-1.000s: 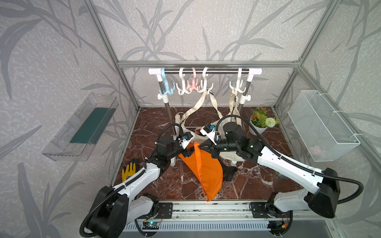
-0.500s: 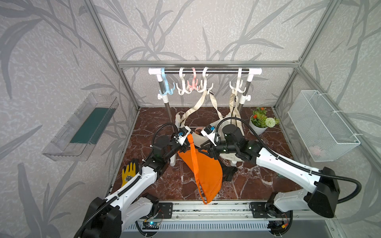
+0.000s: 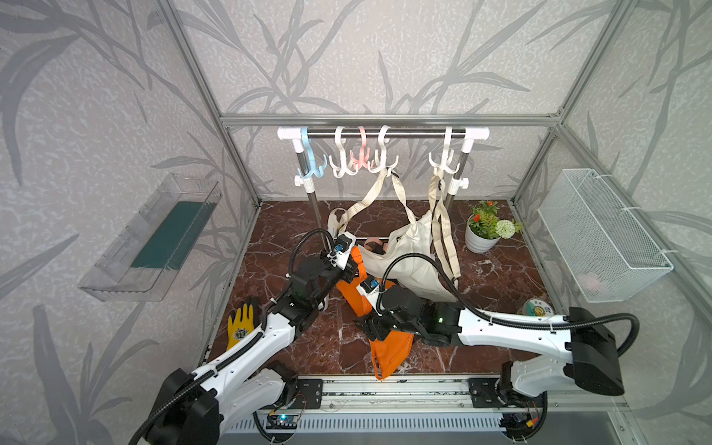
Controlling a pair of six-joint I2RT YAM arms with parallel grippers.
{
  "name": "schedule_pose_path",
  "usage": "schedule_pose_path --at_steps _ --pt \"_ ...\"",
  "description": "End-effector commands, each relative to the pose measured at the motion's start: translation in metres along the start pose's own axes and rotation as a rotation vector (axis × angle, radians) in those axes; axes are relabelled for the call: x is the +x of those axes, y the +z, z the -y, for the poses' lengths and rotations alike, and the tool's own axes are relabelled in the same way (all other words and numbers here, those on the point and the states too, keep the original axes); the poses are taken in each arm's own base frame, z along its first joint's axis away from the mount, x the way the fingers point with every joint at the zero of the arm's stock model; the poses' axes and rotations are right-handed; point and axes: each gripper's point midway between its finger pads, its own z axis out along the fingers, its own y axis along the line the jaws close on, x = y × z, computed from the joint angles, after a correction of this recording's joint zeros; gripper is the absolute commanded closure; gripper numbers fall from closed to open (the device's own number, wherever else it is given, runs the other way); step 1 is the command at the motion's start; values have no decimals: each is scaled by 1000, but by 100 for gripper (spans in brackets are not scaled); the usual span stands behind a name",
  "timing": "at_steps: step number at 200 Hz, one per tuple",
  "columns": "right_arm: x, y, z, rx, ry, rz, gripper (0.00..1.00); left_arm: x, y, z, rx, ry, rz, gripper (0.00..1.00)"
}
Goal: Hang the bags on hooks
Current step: Pick up the bag from the bag.
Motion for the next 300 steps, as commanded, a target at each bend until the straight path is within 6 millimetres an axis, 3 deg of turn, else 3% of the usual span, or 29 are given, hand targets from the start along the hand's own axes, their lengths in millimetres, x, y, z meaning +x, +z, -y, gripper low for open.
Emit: schedule_pose_path --at_steps 1,9,19,73,118,173,222,269,273,282,285,300 --pt "-5 4 26 170 118 31 72 -25 -8 -12 -57 4 58 100" --pt "-9 -1 29 182 124 57 88 -29 -12 -15 -69 4 61 100" --pt "-20 -10 31 189 113 107 100 -32 -17 -18 -86 12 60 100" --pt "-111 -87 22 246 -110 328 100 -66 -51 -24 -96 51 94 100" --pt "-166 -121 15 252 -196 444 100 -106 -63 -29 -100 37 184 100" --pt "-224 -123 25 210 -190 488 100 -151 -65 -26 -42 19 268 100" --pt "-261 -131 0 134 -248 510 100 -193 -88 -29 -21 -20 322 100" --pt "-276 -108 -13 94 -249 433 100 -183 -83 -54 -140 -50 124 100" --pt "-280 -106 0 108 -230 425 100 -183 -82 -55 -141 -58 108 100" --pt "-284 -107 -1 80 -206 412 100 -180 -79 -57 -143 -68 58 100" --pt "-281 -94 1 77 -201 385 100 -181 -78 -58 -146 -73 47 100" --pt "-283 -85 3 61 -184 358 100 -179 -75 -64 -160 -98 -15 100"
